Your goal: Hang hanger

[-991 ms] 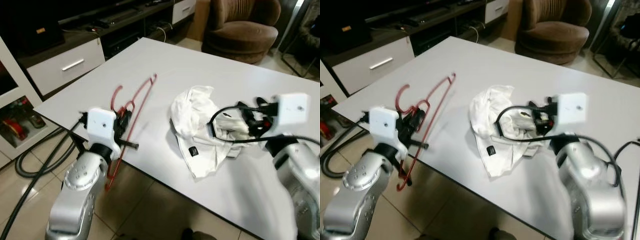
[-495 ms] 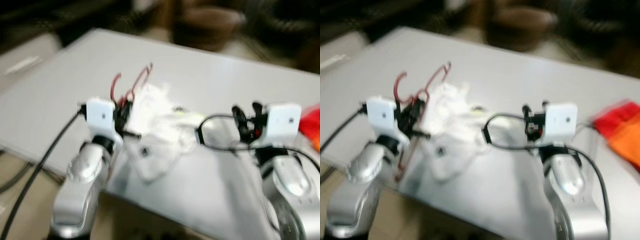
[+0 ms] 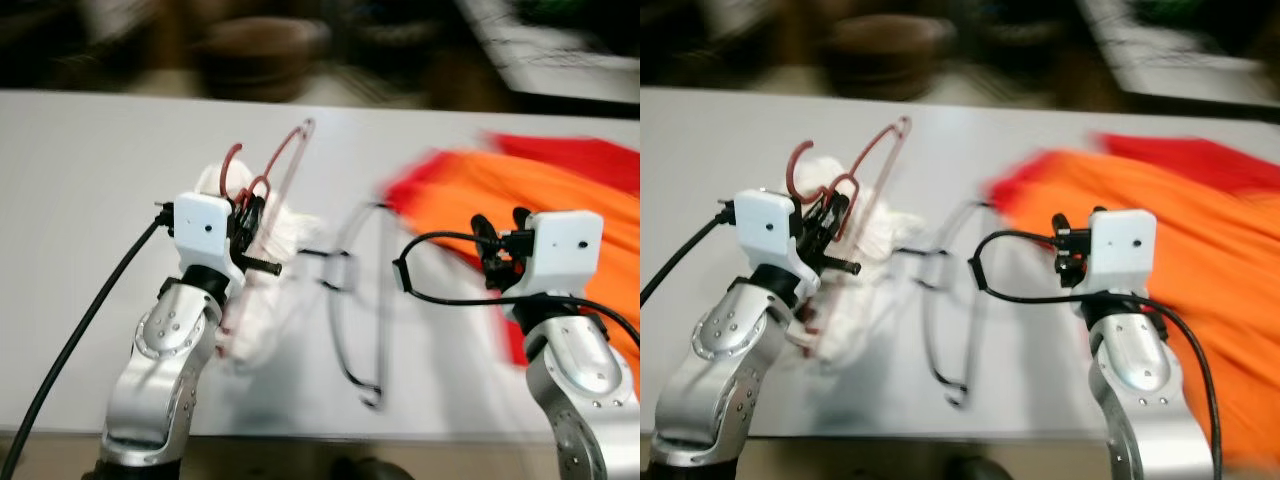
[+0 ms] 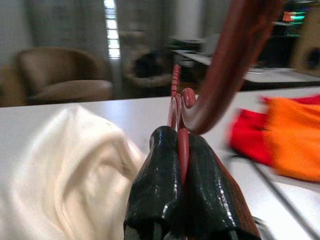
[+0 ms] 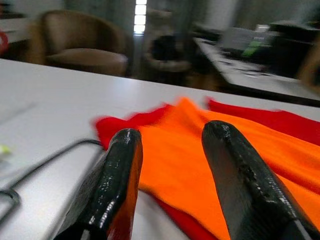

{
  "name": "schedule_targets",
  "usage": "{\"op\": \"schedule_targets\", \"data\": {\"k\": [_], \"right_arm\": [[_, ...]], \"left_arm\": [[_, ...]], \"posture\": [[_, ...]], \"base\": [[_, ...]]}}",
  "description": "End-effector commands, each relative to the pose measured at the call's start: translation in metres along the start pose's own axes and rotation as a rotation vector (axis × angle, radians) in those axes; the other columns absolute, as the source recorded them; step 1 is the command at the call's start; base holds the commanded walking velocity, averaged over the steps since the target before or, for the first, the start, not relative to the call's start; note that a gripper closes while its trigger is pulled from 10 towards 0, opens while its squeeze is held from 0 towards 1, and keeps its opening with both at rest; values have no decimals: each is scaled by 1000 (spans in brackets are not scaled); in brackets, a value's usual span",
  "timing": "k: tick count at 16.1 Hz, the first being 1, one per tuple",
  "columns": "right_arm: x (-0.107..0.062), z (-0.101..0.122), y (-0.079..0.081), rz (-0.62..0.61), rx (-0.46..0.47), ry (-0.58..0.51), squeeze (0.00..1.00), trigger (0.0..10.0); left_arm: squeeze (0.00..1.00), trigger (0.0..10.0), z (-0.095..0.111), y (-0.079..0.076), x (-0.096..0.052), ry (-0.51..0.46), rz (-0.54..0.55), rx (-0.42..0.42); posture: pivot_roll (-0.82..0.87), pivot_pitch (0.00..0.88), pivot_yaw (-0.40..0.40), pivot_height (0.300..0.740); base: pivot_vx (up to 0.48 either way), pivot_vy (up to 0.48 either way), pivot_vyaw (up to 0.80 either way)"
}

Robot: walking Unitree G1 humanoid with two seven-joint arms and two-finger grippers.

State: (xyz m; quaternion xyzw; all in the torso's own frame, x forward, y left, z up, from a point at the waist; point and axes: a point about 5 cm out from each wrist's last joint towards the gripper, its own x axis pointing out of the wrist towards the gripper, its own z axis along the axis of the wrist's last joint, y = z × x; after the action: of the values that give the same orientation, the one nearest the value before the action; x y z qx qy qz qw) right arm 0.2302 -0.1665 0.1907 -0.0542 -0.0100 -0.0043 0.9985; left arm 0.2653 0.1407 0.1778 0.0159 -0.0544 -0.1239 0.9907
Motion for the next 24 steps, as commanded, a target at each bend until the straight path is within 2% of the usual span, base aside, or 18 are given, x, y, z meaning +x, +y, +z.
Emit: {"op": "schedule_targets", "data": {"k": [1, 5, 8, 12, 15, 19, 24], "right_arm": [[-1, 3, 4, 18, 1, -6, 0, 10000], [0, 3, 6, 32, 1, -4, 0, 10000], [2, 4, 5, 58, -31, -17, 0, 10000], [5, 12, 2, 81, -20, -72, 0, 10000], [7, 5, -4, 63, -108, -53, 0, 10000], [4, -3, -3, 122, -133, -33, 0, 10000], [2, -10, 3, 200, -135, -15, 0, 10000]], "left_arm": [[0, 10000, 1, 3, -2, -4, 11, 0], [0, 10000, 4, 9, -3, -12, 38, 9], [0, 10000, 5, 12, -2, -14, 79, -35], [0, 10000, 17, 16, 0, -85, 111, -17], [0, 10000, 7, 16, -3, -34, 119, -25], [0, 10000, -2, 10, -8, -15, 112, 10], [0, 10000, -5, 5, -13, -9, 118, 11]], "posture": [[-94, 74, 18, 740], [-88, 67, 13, 740], [-85, 57, 16, 740], [-80, 49, 22, 740], [-75, 47, 26, 740], [-73, 55, 23, 740], [-73, 60, 19, 740]], "base": [[0, -480, -800], [0, -480, -800], [0, 0, -167], [0, 240, 0], [0, 0, 0], [0, -87, 0], [0, -480, 800]]}}
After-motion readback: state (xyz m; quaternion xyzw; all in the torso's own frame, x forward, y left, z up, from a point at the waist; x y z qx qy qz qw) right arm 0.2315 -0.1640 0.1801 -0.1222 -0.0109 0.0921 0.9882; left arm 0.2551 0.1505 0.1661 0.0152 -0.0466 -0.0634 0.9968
